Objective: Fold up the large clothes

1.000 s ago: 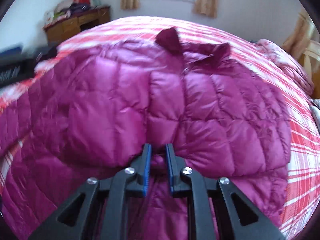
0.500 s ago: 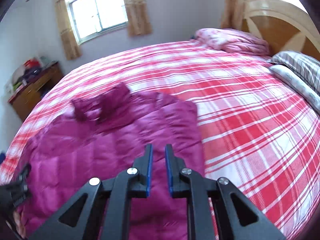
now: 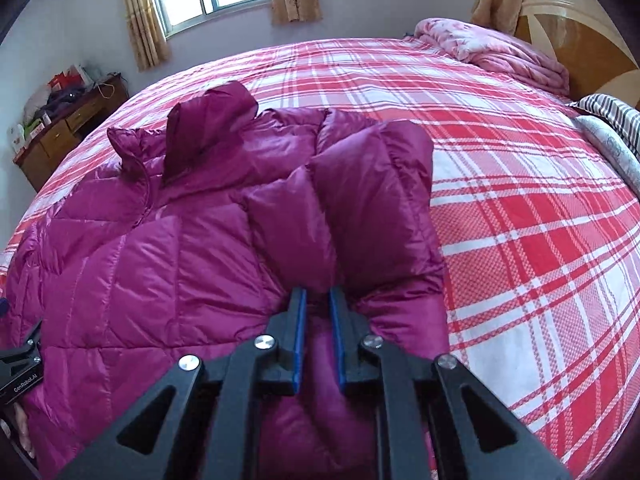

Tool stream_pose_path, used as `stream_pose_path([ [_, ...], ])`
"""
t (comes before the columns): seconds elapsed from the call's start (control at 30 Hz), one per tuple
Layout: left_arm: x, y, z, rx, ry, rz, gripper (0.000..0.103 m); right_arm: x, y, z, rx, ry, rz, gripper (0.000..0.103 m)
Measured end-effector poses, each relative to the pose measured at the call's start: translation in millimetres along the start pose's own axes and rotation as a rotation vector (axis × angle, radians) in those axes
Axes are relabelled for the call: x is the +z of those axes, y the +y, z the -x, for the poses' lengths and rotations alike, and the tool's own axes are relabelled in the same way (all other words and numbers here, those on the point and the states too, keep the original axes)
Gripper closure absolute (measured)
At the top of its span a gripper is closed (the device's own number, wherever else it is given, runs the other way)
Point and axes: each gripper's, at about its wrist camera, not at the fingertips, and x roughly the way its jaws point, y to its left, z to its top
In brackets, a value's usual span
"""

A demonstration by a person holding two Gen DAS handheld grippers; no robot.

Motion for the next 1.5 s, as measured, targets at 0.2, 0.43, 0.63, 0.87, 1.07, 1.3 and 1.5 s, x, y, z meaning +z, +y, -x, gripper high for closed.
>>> stream_pose_path([
  [0.2, -1, -1, -2, 0.000, -0.001, 0.007, 0.001, -11, 15, 52, 0.070, -0.081, -0.050, 0.058],
  [0.43, -4, -1, -2, -0.013, -0.002, 0.017, 0.001, -30, 57, 20, 0.042, 0.035, 0.069, 0.053],
  [0.63, -4, -2, 0, -0.012, -0.004, 0.016, 0.001, -35, 62, 9, -0.013, 0.006, 0.112, 0.053],
  [0.87, -3, 23, 10, -0.046, -0.019, 0.069, 0.001, -40, 65, 9, -0.027, -0.017, 0.121, 0.052],
  [1.07, -21, 85, 46, 0.027, -0.098, 0.112, 0.001, -40, 68, 10, -0.036, -0.021, 0.130, 0.052],
  [1.3, -72, 177, 50, 0.164, -0.024, 0.154, 0.001, -42, 68, 12, -0.034, -0.027, 0.133, 0.052],
  [1.5, -126, 260, 65, 0.211, 0.040, 0.330, 0.001, -42, 68, 12, -0.032, -0.030, 0.134, 0.051],
])
